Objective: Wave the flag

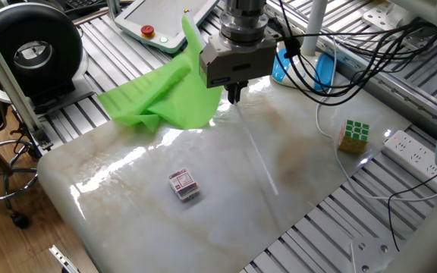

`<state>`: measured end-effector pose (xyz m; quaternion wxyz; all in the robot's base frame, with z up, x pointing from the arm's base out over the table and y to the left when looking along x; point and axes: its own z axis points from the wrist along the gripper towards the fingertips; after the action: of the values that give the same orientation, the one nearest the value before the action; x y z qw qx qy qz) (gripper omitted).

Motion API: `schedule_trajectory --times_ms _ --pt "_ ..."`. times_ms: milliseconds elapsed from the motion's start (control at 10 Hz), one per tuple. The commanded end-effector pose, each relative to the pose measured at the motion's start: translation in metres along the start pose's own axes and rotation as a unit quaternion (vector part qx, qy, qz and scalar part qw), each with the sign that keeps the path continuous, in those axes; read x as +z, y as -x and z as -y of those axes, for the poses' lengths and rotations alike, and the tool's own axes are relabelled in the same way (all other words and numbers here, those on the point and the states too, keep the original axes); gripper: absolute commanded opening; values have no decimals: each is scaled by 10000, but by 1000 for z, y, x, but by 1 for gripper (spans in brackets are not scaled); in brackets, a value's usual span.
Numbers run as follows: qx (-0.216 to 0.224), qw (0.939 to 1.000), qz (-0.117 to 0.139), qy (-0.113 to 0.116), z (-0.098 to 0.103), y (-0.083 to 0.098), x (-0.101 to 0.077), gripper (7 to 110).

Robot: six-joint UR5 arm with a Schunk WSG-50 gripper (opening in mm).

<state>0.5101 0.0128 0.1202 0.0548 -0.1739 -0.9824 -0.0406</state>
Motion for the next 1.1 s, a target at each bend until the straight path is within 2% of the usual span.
schedule_trajectory --times_ms 0,200,900,1000 --pt "-27 9999 25 104 -5 2 -1 7" --pt "-76 9999 133 78 -3 7 -1 7" --pt "-89 9997 145 155 -6 7 -2 7" --pt "-72 9998 100 123 -3 6 -7 7"
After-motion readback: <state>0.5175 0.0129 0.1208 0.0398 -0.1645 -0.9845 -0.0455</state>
